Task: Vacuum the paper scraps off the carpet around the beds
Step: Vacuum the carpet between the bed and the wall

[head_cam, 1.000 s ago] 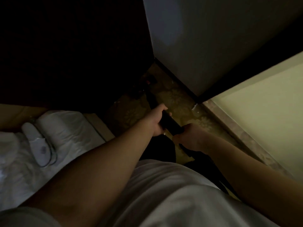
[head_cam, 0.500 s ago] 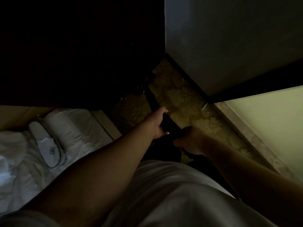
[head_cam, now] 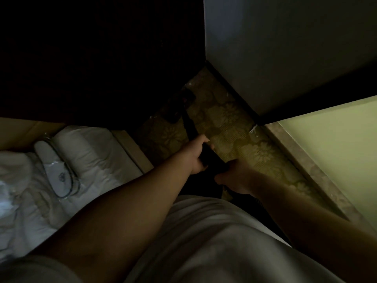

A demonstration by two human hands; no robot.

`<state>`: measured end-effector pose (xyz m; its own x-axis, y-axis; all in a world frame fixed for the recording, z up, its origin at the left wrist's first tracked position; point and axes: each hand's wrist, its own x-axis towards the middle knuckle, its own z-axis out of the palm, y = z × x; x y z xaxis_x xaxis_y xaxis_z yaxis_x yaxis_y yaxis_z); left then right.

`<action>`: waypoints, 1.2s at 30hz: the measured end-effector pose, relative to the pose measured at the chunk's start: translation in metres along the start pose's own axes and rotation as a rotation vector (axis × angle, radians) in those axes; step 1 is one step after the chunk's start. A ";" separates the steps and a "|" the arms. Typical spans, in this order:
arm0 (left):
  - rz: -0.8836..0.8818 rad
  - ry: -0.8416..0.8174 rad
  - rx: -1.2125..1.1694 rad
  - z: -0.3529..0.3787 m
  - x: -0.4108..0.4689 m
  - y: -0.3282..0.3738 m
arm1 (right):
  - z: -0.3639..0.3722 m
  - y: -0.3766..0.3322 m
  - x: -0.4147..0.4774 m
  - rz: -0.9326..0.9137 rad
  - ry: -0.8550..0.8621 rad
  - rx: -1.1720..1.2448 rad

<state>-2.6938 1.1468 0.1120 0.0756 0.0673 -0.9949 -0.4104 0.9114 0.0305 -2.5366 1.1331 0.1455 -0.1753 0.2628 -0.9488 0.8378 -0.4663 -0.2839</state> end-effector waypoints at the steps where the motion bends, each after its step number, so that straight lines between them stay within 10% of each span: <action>1: 0.000 -0.004 0.005 0.004 -0.001 -0.005 | 0.000 0.006 -0.004 -0.008 0.001 0.008; 19: 0.116 -0.019 -0.033 0.124 -0.036 -0.117 | -0.046 0.138 -0.093 -0.038 -0.019 0.069; 36: 0.200 0.044 0.073 0.074 -0.009 0.036 | -0.071 0.011 -0.002 -0.124 0.091 0.053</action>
<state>-2.6420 1.2085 0.1294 -0.0408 0.2336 -0.9715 -0.3459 0.9089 0.2331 -2.4902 1.1874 0.1542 -0.2262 0.3958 -0.8901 0.7837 -0.4687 -0.4076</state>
